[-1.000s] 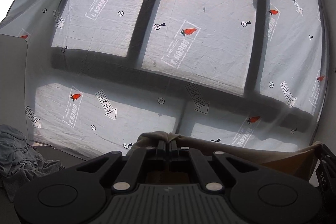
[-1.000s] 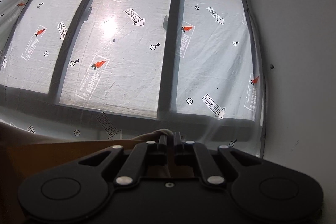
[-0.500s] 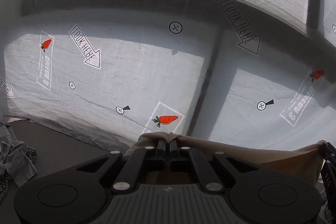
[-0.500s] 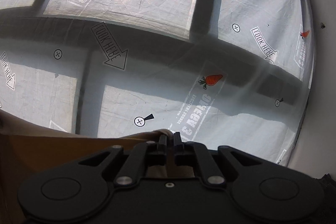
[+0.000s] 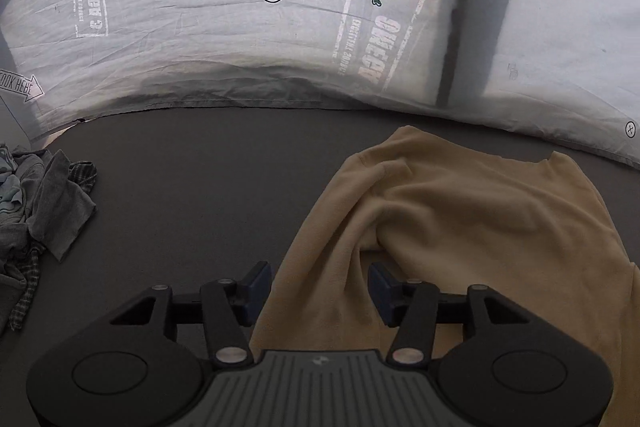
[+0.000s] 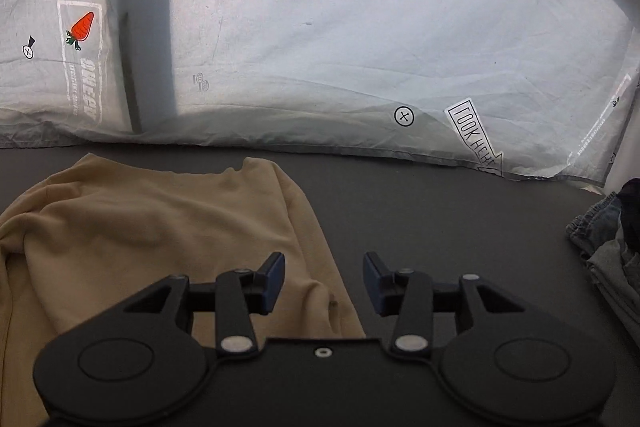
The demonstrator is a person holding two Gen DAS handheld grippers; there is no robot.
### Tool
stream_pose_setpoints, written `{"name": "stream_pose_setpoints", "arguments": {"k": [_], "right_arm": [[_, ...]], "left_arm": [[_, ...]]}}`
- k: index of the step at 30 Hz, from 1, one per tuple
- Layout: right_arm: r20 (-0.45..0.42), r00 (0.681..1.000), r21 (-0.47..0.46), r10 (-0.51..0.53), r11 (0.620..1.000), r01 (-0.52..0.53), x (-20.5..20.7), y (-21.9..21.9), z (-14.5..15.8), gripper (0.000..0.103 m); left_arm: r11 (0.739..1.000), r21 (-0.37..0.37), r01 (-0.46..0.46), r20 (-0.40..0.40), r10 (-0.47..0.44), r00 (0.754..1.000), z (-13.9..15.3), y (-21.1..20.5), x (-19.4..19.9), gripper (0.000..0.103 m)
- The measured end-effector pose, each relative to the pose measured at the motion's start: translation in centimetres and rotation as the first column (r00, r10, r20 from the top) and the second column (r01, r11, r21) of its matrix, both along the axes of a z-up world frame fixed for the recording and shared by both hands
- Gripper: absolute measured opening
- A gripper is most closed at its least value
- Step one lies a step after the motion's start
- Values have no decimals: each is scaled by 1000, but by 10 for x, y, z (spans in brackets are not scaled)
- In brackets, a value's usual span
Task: Fold clothes
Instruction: 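Lay the beige shirt flat on the table and open both grippers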
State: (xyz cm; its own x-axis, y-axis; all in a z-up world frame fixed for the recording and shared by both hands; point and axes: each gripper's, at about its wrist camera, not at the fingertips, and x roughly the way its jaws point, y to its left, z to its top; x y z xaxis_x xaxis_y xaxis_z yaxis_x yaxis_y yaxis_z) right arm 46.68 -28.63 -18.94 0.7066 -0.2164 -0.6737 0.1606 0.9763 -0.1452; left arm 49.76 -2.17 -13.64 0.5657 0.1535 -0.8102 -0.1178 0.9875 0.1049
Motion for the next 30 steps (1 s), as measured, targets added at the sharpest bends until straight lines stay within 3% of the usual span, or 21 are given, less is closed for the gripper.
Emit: {"name": "stream_pose_setpoints", "arguments": {"k": [4,12,21,26,29,30], "right_arm": [[-89,995,-8,-34,999,34,-65,-18,-21,47],[-146,982,72,-123,988,134,-170,-53,-21,48],[-173,973,117,-151,978,173,-200,-76,-29,51],[-185,974,205,-130,964,168,-200,-80,-40,50],[-170,979,217,-114,965,150,-200,-75,-42,42],[-166,980,224,-110,964,146,-200,-75,-41,34]], "left_arm": [[999,12,42,-96,-41,995,-12,-12,-63,67],[1000,9,24,-214,-21,977,-34,-21,-149,71],[999,-22,-44,-238,38,971,-50,-10,-157,81],[997,-32,-64,-252,54,966,-54,-4,-155,92],[997,-33,-74,-259,63,964,-58,-2,-153,99],[995,-46,-87,-264,72,962,-60,1,-153,100]]}}
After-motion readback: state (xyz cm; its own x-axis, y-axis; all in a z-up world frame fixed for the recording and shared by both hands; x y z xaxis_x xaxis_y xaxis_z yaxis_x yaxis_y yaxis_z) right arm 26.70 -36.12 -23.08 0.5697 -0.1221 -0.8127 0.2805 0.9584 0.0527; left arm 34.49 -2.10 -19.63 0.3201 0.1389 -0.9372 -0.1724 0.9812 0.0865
